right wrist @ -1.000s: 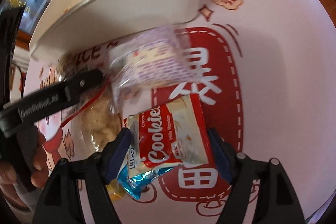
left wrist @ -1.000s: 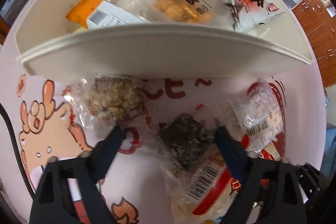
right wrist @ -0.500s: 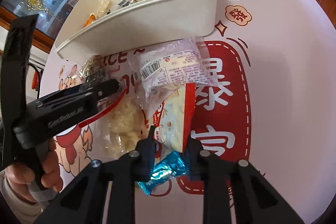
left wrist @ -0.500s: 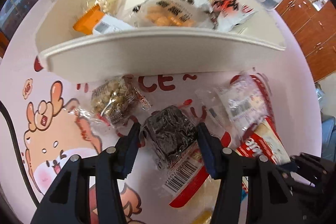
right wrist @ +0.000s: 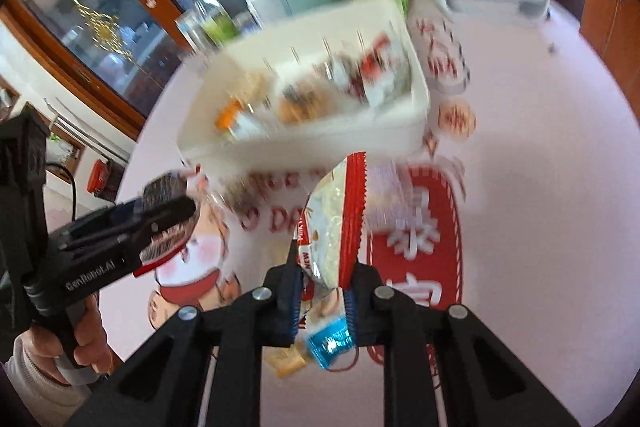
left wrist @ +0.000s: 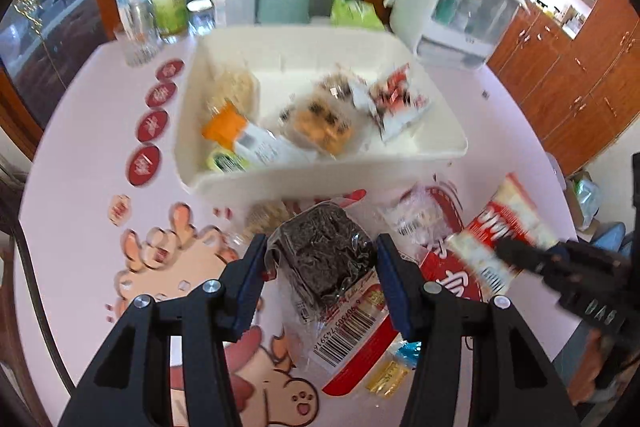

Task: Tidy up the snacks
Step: 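Lift both packs over the tray and release them inside, then move both grippers back to the clear snack bags on the table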

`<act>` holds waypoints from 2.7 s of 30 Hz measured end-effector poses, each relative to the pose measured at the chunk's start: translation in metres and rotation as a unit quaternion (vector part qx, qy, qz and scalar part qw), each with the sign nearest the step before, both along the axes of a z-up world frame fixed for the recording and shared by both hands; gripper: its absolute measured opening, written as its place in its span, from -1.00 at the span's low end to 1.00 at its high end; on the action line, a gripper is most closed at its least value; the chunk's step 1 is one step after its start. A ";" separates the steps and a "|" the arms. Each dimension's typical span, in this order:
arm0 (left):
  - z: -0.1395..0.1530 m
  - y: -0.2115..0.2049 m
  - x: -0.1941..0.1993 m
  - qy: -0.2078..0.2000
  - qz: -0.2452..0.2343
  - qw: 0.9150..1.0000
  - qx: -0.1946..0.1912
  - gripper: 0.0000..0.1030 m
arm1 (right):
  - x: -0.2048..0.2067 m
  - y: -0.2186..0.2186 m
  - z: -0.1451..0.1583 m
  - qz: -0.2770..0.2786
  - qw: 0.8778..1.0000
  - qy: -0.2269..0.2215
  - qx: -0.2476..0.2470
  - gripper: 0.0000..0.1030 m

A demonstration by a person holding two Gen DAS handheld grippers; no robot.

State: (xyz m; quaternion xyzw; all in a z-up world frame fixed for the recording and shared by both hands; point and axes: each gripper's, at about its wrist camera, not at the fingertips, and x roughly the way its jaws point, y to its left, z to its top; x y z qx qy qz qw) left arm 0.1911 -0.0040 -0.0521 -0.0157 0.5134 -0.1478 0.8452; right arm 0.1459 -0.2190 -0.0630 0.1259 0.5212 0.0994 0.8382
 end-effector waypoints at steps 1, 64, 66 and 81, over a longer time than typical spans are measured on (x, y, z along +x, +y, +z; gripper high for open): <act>0.010 0.006 0.002 -0.009 0.003 1.000 0.001 0.01 | 0.002 0.001 0.012 0.000 1.000 -0.014 -0.003 -0.66; 0.074 0.001 0.109 -0.109 0.020 0.992 0.058 0.88 | 0.136 0.049 0.089 -0.019 0.995 -0.083 -0.054 -0.11; 0.075 0.001 0.098 -0.113 0.016 0.992 0.062 0.88 | 0.126 0.046 0.088 -0.020 0.995 -0.082 -0.051 -0.11; 0.046 0.019 0.010 -0.110 -0.014 0.990 0.082 0.88 | 0.039 0.038 0.054 -0.013 0.998 -0.045 -0.047 -0.05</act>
